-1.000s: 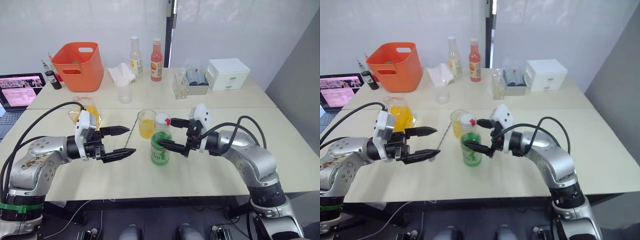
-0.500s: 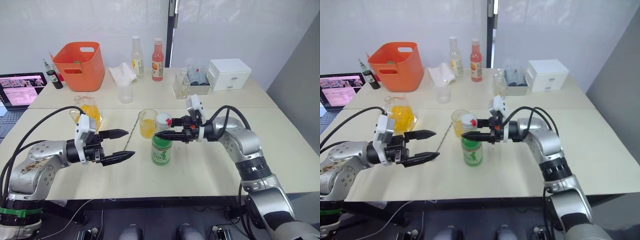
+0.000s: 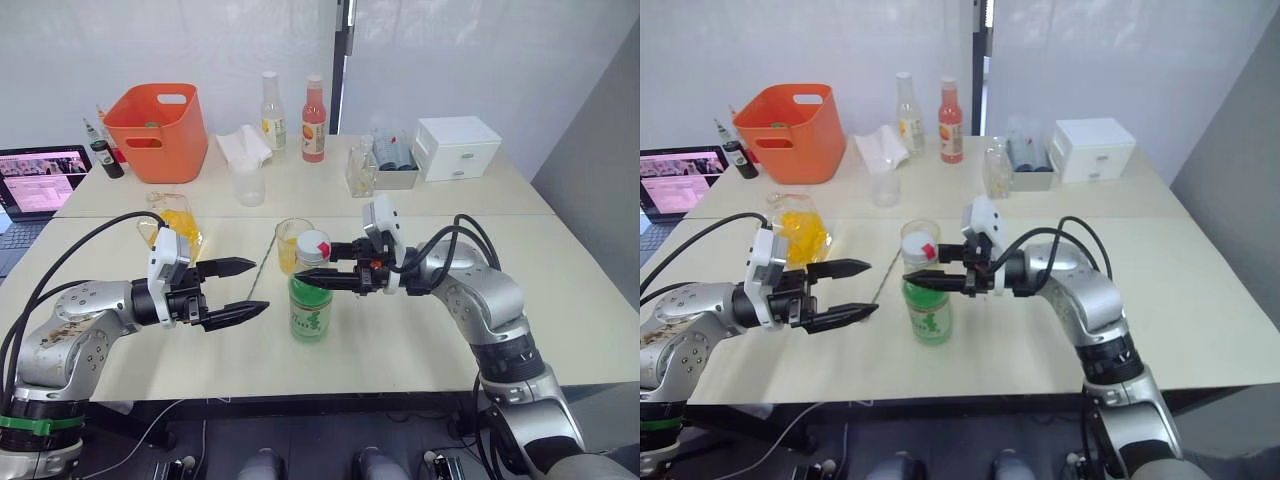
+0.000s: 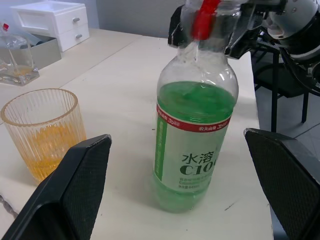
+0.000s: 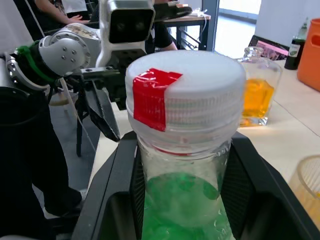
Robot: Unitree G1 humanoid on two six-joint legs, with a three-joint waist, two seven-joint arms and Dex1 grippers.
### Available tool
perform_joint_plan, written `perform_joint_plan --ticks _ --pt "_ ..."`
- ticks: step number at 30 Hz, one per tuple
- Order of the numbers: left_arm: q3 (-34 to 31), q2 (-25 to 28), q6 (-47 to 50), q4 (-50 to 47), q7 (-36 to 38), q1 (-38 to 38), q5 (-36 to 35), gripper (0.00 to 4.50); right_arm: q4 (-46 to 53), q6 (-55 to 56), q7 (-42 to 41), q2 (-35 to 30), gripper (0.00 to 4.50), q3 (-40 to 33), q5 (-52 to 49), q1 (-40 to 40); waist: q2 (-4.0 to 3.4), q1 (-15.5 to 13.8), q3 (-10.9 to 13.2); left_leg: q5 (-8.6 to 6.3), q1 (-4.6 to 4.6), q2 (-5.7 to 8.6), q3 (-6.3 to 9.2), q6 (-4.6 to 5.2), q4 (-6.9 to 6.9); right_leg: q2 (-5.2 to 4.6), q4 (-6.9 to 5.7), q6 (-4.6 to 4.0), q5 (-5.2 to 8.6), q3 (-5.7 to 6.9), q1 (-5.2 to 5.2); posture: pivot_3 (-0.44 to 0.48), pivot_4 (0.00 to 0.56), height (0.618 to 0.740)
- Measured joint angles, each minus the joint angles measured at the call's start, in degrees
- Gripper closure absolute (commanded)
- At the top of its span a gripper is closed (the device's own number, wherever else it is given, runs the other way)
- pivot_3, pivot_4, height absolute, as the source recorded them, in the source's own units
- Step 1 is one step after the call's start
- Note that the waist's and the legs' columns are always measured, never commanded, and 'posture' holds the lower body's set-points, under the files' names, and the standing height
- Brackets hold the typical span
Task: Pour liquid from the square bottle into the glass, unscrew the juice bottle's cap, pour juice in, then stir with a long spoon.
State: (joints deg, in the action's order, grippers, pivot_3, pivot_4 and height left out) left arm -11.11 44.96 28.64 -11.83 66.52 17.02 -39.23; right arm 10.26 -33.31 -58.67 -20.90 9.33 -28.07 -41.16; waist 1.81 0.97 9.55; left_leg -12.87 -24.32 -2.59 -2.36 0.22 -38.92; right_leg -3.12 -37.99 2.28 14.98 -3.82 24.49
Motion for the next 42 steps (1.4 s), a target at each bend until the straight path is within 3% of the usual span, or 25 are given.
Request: perform_joint_plan --ticks 6,17,20,25,32,42 --pt "0.07 0.01 0.05 0.13 0.74 1.08 -0.02 0.0 2.15 0.11 4.86 1.43 3.02 2.85 2.61 1.3 0.0 -0.01 0.0 0.0 -0.01 0.03 -0.02 0.0 -0.01 -0.01 0.01 0.0 0.0 0.0 0.0 0.0 0.15 0.715" --pt "1.07 -0.01 0.16 0.45 1.24 2.26 -0.02 0.0 -1.59 3.61 3.33 1.68 3.02 4.6 4.36 1.26 0.0 0.05 0.0 0.0 0.13 -0.01 -0.02 0.0 0.0 0.03 0.0 0.0 0.0 0.0 -0.12 0.0 0.15 0.715" --pt "1.09 -0.03 0.2 0.45 1.15 2.27 -0.02 0.0 -3.31 4.21 2.31 1.75 1.59 4.43 4.18 0.49 0.0 0.06 0.0 0.0 0.14 -0.02 -0.01 0.0 0.0 0.04 0.0 0.0 0.0 0.0 -0.12 0.0 0.15 0.715" --pt "1.1 -0.06 0.23 0.45 1.02 2.3 -0.02 0.0 -6.14 4.07 1.21 1.6 0.05 4.56 4.28 0.11 0.0 0.03 0.0 0.0 0.07 0.0 -0.01 0.0 0.0 0.02 0.02 0.0 0.0 0.0 -0.09 0.0 0.15 0.715" --pt "1.21 -0.06 0.44 0.44 0.97 2.49 -0.06 0.0 -4.67 0.71 0.47 -0.49 0.05 1.31 1.49 -1.54 0.0 -0.15 0.0 0.0 0.06 0.02 0.0 0.0 -0.01 0.0 0.02 0.0 0.0 0.0 -0.1 0.0 0.15 0.715" --pt "6.02 -1.37 2.89 2.56 1.95 10.91 -0.27 0.0 9.26 -12.42 1.22 -11.16 0.05 -8.32 -11.43 1.35 0.01 -0.24 0.0 0.0 0.06 0.03 0.03 0.0 -0.02 0.02 0.05 0.01 0.0 0.02 -0.13 0.0 0.15 0.715"
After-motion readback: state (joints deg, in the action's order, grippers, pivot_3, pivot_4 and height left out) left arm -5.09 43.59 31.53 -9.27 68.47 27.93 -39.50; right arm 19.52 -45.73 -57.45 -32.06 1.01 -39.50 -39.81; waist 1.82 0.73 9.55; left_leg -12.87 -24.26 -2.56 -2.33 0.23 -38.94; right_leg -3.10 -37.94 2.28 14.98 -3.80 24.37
